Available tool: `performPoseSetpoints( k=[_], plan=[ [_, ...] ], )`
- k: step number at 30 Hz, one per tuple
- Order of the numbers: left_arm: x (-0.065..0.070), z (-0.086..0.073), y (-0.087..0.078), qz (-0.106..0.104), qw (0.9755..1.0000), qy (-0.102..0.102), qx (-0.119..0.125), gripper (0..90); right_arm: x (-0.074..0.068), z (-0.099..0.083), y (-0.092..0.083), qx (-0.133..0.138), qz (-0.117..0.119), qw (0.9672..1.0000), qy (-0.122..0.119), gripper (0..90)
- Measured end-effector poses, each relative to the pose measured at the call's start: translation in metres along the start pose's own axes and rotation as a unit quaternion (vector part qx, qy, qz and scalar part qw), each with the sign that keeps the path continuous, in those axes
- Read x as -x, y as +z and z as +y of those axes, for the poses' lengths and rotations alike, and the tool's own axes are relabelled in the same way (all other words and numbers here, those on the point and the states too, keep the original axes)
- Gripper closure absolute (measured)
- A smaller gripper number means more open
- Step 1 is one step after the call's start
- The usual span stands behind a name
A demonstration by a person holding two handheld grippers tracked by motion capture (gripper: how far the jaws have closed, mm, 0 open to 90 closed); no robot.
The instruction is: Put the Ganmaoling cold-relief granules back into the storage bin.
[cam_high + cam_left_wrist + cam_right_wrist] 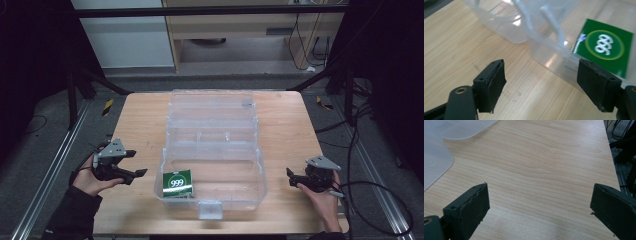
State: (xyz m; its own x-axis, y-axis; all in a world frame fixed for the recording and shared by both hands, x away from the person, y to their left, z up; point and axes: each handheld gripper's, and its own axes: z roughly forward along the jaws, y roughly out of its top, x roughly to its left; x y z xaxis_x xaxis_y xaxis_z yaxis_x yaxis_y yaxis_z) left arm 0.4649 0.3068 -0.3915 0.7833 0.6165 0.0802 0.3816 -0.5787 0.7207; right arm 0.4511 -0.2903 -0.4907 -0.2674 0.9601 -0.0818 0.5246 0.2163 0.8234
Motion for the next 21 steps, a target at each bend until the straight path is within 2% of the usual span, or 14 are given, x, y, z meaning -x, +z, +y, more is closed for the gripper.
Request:
performPoseSetpoints(
  k=[1,2,4,5,7,8,9,11,12,15,16,17,18,21],
  plan=[
    [-0.003,-0.010,0.004,0.015,0.9996,-0.025,0.006,21.4,0.000,0.000,0.000,0.001,0.000,1.0000,0.000,2.7],
    [-0.003,-0.010,0.004,0.015,0.9996,-0.025,0.006,21.4,0.000,0.000,0.000,0.001,0.000,1.0000,0.000,2.7],
    [-0.006,-0.021,0.009,0.039,0.9979,-0.050,0.012,21.2,0.000,0.000,0.000,0.001,0.000,1.0000,0.001,2.7],
    [-0.006,-0.021,0.009,0.039,0.9979,-0.050,0.012,21.0,0.000,0.000,0.000,0.001,0.000,1.0000,0.001,2.7],
    [-0.008,-0.032,0.016,0.067,0.9941,-0.083,0.020,20.8,0.001,0.000,0.000,0.001,-0.001,1.0000,0.001,2.6],
    [-0.008,-0.032,0.016,0.067,0.9941,-0.083,0.020,20.7,0.001,0.000,0.000,0.001,-0.001,1.0000,0.001,2.6],
    [-0.008,-0.035,0.018,0.077,0.9925,-0.092,0.021,20.7,0.001,0.000,0.000,0.001,-0.001,1.0000,0.001,2.6],
    [-0.009,-0.043,0.024,0.097,0.9879,-0.117,0.027,20.2,0.001,0.000,0.000,0.000,-0.003,1.0000,0.001,2.5],
    [-0.009,-0.043,0.024,0.097,0.9879,-0.117,0.027,20.1,0.001,0.000,0.000,0.000,-0.003,1.0000,0.001,2.5],
    [-0.011,-0.050,0.029,0.122,0.9819,-0.141,0.034,20.0,0.001,0.000,0.000,0.001,-0.004,1.0000,0.003,2.5],
    [-0.011,-0.052,0.030,0.120,0.9807,-0.149,0.041,20.0,0.001,0.000,0.000,0.001,-0.003,1.0000,0.004,2.5],
    [-0.011,-0.052,0.030,0.120,0.9807,-0.149,0.041,20.0,0.001,0.000,0.000,0.001,-0.003,1.0000,0.004,2.5],
    [-0.011,-0.055,0.031,0.116,0.9791,-0.160,0.050,20.0,0.002,-0.001,0.000,0.000,-0.005,1.0000,0.005,2.5],
    [-0.011,-0.059,0.033,0.121,0.9790,-0.158,0.043,20.0,0.002,-0.001,0.000,-0.002,-0.007,1.0000,0.007,2.6]
  ],
)
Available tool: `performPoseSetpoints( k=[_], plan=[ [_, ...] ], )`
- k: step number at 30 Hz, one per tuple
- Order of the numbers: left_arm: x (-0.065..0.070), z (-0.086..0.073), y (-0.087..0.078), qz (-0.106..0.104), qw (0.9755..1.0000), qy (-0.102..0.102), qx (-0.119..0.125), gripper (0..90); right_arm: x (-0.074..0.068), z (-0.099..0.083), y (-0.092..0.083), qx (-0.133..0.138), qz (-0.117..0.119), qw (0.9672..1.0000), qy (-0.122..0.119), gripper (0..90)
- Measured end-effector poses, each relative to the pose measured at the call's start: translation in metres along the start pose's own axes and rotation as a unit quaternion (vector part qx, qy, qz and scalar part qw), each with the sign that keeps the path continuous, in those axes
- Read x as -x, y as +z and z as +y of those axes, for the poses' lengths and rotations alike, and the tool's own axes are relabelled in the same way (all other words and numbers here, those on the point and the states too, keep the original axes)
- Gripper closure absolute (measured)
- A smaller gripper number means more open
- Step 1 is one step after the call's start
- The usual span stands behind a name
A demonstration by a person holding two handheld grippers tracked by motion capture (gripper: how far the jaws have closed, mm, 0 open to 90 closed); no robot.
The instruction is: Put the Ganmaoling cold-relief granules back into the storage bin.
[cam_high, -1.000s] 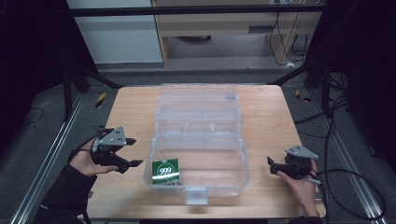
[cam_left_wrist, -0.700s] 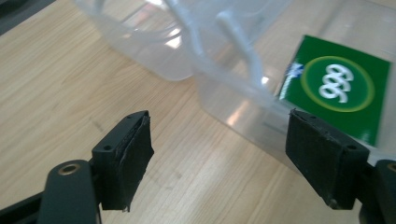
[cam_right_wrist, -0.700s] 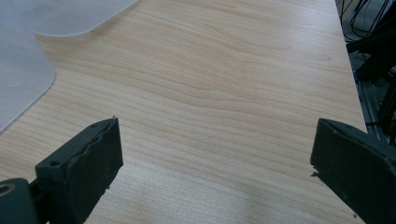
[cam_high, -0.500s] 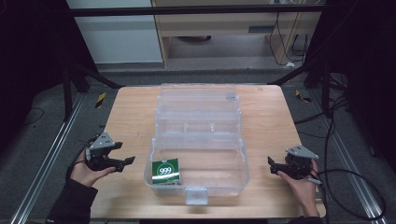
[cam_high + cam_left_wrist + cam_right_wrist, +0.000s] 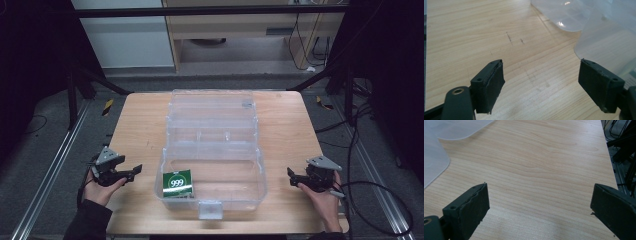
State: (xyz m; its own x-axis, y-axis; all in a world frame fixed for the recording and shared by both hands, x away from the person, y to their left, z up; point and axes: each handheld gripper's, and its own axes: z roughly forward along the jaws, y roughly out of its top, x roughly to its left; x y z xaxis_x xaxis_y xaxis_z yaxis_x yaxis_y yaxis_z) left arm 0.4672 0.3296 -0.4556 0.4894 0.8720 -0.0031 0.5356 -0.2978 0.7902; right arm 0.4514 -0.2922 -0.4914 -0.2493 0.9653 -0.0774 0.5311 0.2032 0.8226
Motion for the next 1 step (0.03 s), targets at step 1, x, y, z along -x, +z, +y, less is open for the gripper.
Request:
performPoseSetpoints(
  k=[1],
  plan=[
    [-0.0003,-0.0021,0.0006,0.002,1.0000,0.000,-0.003,20.0,0.0002,-0.0001,0.0002,-0.001,-0.002,1.0000,0.000,2.5]
  ],
)
